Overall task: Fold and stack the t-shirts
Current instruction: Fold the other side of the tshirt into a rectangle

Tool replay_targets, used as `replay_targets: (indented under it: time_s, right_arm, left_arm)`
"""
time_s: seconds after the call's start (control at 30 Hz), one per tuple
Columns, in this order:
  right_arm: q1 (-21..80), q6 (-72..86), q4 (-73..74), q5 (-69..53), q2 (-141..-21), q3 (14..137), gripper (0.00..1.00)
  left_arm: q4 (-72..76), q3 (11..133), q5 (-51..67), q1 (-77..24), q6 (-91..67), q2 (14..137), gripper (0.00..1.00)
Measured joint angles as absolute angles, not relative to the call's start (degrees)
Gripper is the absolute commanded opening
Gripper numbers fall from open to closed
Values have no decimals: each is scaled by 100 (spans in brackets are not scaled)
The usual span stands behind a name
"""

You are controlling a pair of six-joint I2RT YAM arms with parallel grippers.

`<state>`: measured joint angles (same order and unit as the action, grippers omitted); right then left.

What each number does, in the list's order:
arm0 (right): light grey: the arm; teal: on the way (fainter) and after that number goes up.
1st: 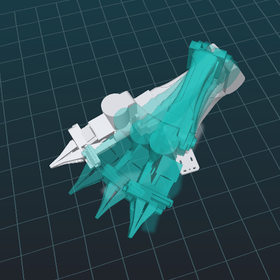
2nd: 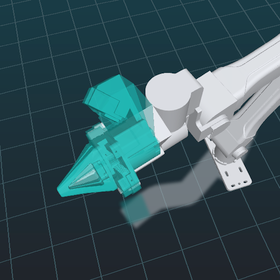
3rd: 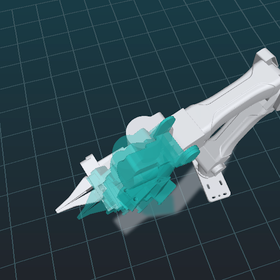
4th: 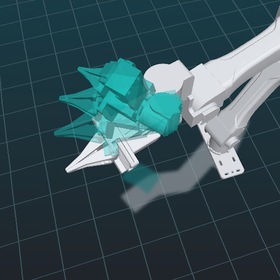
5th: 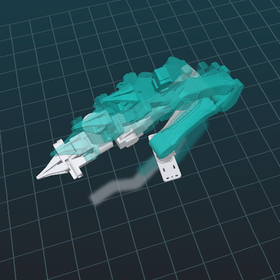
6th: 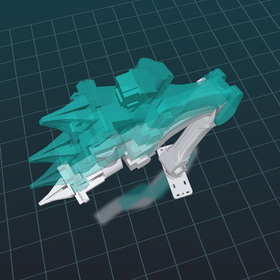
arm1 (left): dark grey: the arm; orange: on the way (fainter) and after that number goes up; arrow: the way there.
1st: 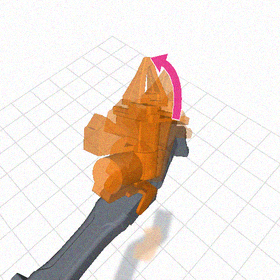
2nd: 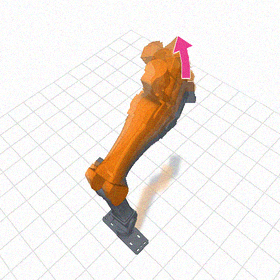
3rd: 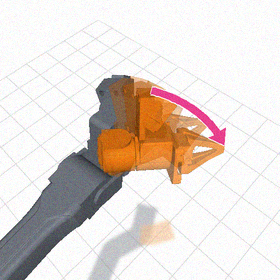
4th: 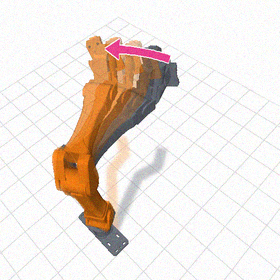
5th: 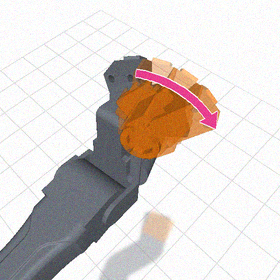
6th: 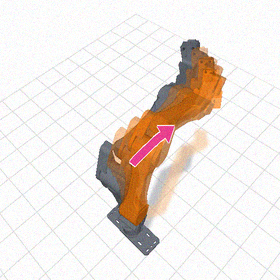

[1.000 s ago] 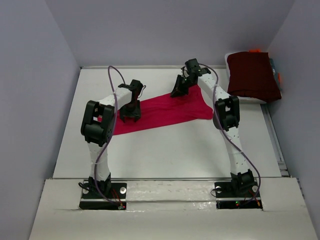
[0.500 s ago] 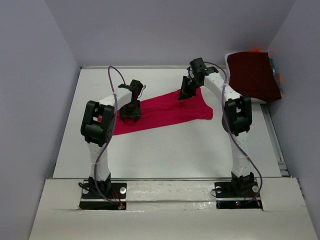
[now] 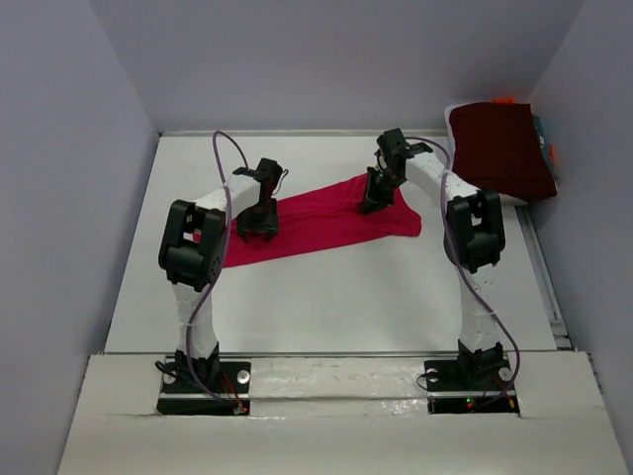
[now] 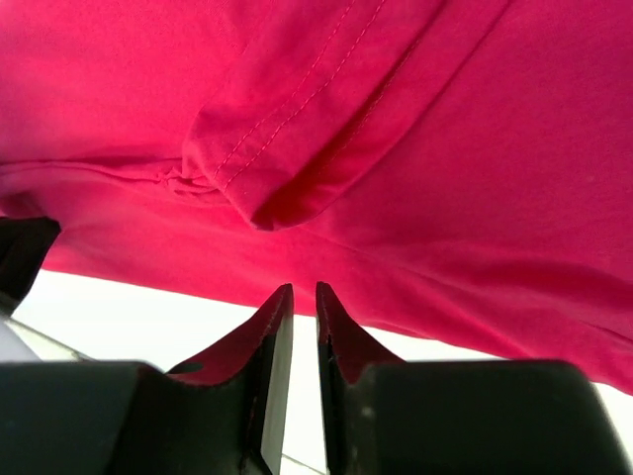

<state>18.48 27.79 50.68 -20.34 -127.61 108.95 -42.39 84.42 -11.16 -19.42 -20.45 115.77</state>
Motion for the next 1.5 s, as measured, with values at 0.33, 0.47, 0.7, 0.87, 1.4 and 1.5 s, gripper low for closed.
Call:
replay_targets:
  time_s: [0.33,0.47,0.7,0.87,1.4,1.5]
  right_arm:
    - [1848,2762,5124,-1728,-13050,11115,23]
    - [1848,2764,5137,-1675,-13303,11246,23]
    - [1848,2779,5210,-1645,-13511,11478,23]
    - [1848,2788,5203,-1627,-13666,11736,23]
    - [1848,2856,5175,-1535,-13948,12226,23]
    - [1846,2891,5172,-1568,-14014,12307,23]
  left_arm:
    - [-4241,8442,-1118,-1942,-2043,11577,69]
    - [-4244,8442,-1118,-1942,-2043,11577,70]
    - [-4244,8442,-1120,-1942,-2040,11577,69]
    - [-4250,8447,-1120,-1942,-2043,11577,69]
    - [-4259,8451,-1120,-1942,-2043,11577,69]
    - [-4259,8453,-1120,-1942,-2043,11577,69]
